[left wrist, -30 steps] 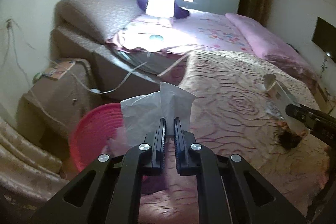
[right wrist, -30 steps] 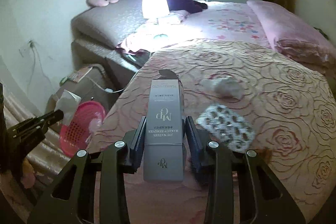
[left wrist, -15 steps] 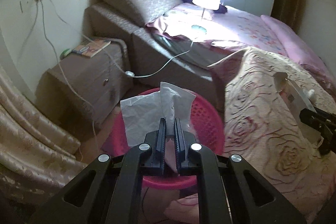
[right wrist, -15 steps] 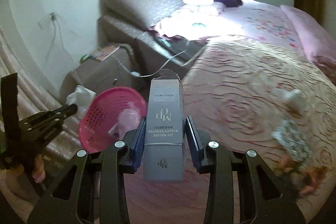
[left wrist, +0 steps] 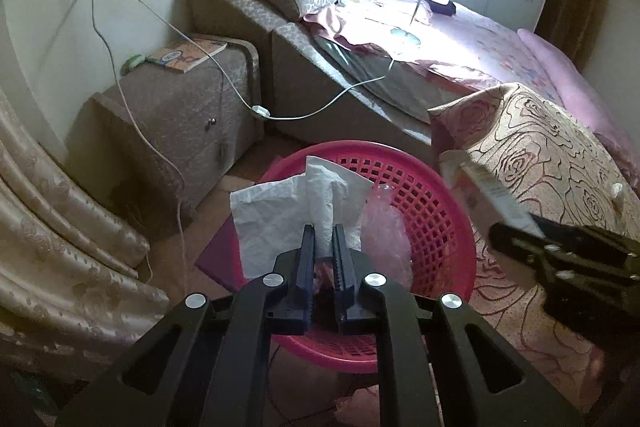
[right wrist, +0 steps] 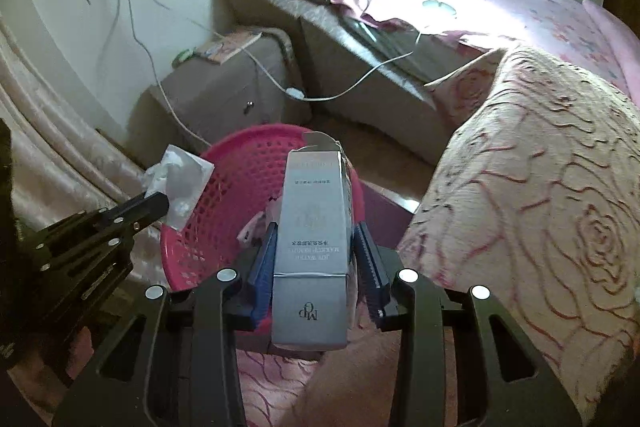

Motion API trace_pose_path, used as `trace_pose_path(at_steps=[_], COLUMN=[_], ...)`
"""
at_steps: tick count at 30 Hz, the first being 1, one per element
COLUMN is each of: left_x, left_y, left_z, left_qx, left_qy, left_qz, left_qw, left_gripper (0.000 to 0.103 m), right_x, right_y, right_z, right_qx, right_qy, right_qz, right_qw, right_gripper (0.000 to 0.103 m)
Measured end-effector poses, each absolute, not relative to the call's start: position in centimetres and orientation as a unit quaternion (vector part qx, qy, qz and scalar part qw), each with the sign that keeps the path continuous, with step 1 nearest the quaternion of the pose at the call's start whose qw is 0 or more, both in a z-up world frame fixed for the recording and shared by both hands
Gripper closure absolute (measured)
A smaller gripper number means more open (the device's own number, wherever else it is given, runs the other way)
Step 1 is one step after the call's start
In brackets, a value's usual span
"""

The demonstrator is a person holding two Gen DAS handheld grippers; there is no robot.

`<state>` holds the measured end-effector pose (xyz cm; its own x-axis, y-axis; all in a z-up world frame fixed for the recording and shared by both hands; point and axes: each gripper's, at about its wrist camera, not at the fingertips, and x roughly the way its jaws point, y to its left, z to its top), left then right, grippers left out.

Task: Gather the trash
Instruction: 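Open the left tool to drop the tissue while the right tool drops the box, then move both open tools back over the remaining trash on the bed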

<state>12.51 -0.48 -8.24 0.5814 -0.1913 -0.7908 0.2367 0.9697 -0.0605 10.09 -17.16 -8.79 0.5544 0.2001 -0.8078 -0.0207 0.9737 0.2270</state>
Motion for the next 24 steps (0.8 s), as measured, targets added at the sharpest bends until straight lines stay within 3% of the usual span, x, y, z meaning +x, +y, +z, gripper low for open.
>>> trace_pose_path(at_steps=[4, 6, 9, 24], left_x=[12.8, 13.0, 13.1, 11.8], left_y=[0.0, 0.3, 0.8, -0.1], left_z=[-8.3, -8.2, -7.8, -5.2], left_qx=[0.013, 0.009, 0.001, -0.004], left_qy=[0.444, 0.444, 0.439, 0.412], left_qz=[-0.121, -0.119, -0.111, -0.12], left_qw=[0.888, 0.888, 0.891, 0.903], left_gripper=[0.08, 0.06, 0.048, 0.04], right_x=[10.7, 10.8, 10.6, 5.5], right_y=[-16.6, -16.4, -16.8, -21.4], right_z=[-9.4, -9.4, -9.3, -6.8], right_qx=[0.098, 0.101, 0.107, 0.136], right_qy=[0.473, 0.471, 0.467, 0.434], right_qz=[0.068, 0.072, 0.072, 0.029], right_qw=[0.873, 0.873, 0.875, 0.89], right_gripper=[0.063, 0.054, 0.047, 0.045])
